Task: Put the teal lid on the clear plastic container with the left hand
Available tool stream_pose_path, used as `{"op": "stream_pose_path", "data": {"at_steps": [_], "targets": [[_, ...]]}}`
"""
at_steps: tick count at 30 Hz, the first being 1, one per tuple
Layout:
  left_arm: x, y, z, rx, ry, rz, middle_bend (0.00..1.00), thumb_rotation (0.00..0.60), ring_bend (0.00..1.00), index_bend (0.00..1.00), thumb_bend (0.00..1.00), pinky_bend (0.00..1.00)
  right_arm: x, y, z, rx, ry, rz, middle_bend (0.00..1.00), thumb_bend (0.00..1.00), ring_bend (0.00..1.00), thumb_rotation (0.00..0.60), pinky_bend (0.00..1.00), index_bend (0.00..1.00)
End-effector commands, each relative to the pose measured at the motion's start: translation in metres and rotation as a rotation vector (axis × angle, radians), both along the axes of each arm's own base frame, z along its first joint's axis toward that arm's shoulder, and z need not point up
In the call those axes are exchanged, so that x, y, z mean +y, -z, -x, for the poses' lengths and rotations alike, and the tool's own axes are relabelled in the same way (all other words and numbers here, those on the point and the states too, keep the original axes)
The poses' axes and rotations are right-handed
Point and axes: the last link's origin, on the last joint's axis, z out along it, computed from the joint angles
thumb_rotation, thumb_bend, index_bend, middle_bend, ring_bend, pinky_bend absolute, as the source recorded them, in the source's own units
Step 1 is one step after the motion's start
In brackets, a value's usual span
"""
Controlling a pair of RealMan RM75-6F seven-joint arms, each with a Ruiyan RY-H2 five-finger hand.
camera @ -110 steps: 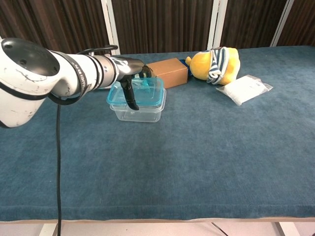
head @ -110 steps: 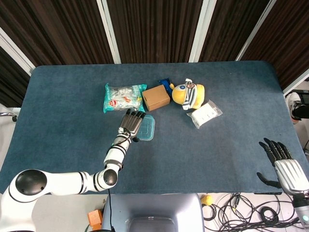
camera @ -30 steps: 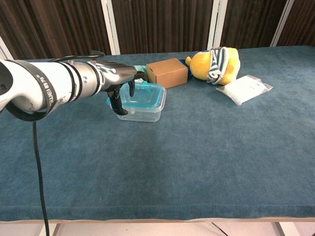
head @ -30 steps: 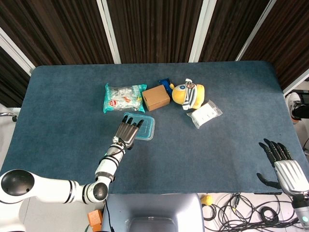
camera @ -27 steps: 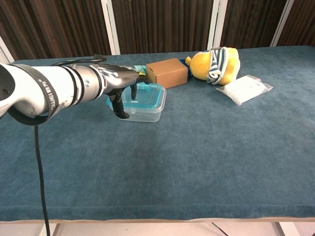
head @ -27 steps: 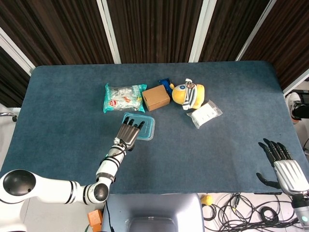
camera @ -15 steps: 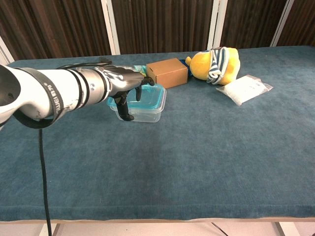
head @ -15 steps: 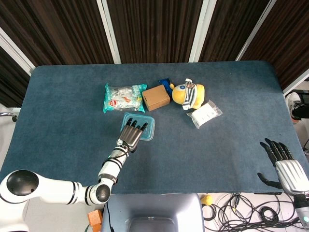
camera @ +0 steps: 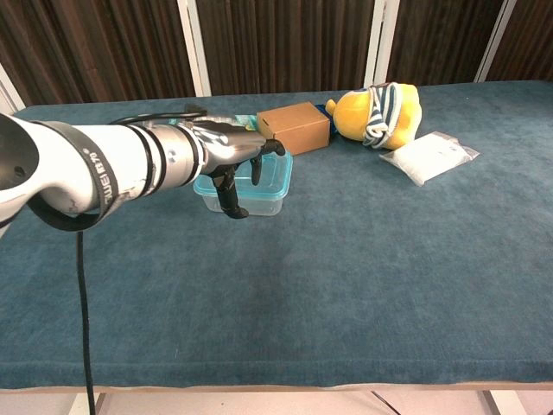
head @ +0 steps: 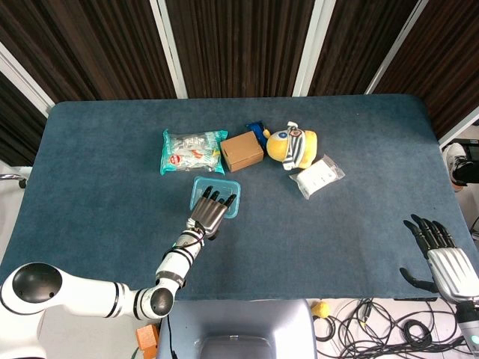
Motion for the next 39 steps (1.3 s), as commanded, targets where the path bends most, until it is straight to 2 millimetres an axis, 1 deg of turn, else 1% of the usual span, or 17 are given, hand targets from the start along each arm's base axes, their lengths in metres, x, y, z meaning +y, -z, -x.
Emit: {"op": "stream_pose_path", "data": {"at_steps": [1,7,9,12,14,16,19,22,26,29,39], "targets": [[0.001,0.0,0.0,-0.004,0.003,-0.004,0.3,0.6,0.11,0.0,0.29,0.01,0.0,0.0,0.0,0.0,0.0,0.001,0.0,0.2,0.0,0.6,0.0,0.0],[0.003,-0.003,0.001,-0.012,0.019,-0.018,0.28,0.6,0.11,0.0,0.29,0.01,0.0,-0.001,0.001,0.0,0.001,0.001,0.0,0.2,0.0,0.6,0.0,0.0],[0.005,-0.006,-0.001,-0.029,0.046,-0.043,0.26,0.6,0.1,0.0,0.31,0.01,0.0,0.0,0.0,0.001,0.001,-0.003,0.0,0.2,0.0,0.6,0.0,0.0],[0.008,-0.013,-0.002,-0.089,0.08,-0.083,0.23,0.6,0.09,0.0,0.42,0.0,0.001,0.0,0.0,0.002,0.0,-0.004,0.0,0.2,0.0,0.6,0.0,0.0],[0.011,-0.017,-0.001,-0.136,0.097,-0.106,0.23,0.6,0.08,0.0,0.53,0.0,0.0,0.0,0.0,0.0,0.001,-0.002,0.0,0.2,0.0,0.6,0.0,0.0],[0.013,-0.017,0.002,-0.173,0.09,-0.112,0.23,0.6,0.07,0.0,0.61,0.0,0.0,0.0,0.0,0.0,0.003,-0.001,0.0,0.2,0.0,0.6,0.0,0.0],[0.018,-0.014,0.008,-0.217,0.056,-0.088,0.22,0.6,0.05,0.0,0.7,0.0,0.0,0.001,0.0,0.0,0.001,-0.003,0.0,0.2,0.0,0.6,0.0,0.0],[0.025,-0.007,0.014,-0.234,0.037,-0.077,0.22,0.6,0.04,0.0,0.75,0.0,0.0,0.001,0.0,0.001,0.0,-0.005,0.0,0.2,0.0,0.6,0.0,0.0],[0.033,0.003,0.02,-0.216,0.038,-0.083,0.21,0.6,0.02,0.0,0.78,0.0,0.0,0.001,0.0,-0.001,0.002,-0.005,0.0,0.2,0.0,0.6,0.0,0.0],[0.037,0.008,0.023,-0.188,0.043,-0.089,0.21,0.6,0.01,0.0,0.78,0.0,-0.001,-0.001,0.001,-0.004,0.007,-0.001,0.0,0.2,0.0,0.6,0.0,0.0],[0.039,0.016,0.024,-0.181,0.034,-0.079,0.2,0.6,0.0,0.0,0.77,0.0,0.0,-0.002,0.002,-0.007,0.008,0.001,0.0,0.2,0.0,0.6,0.0,0.0]]}}
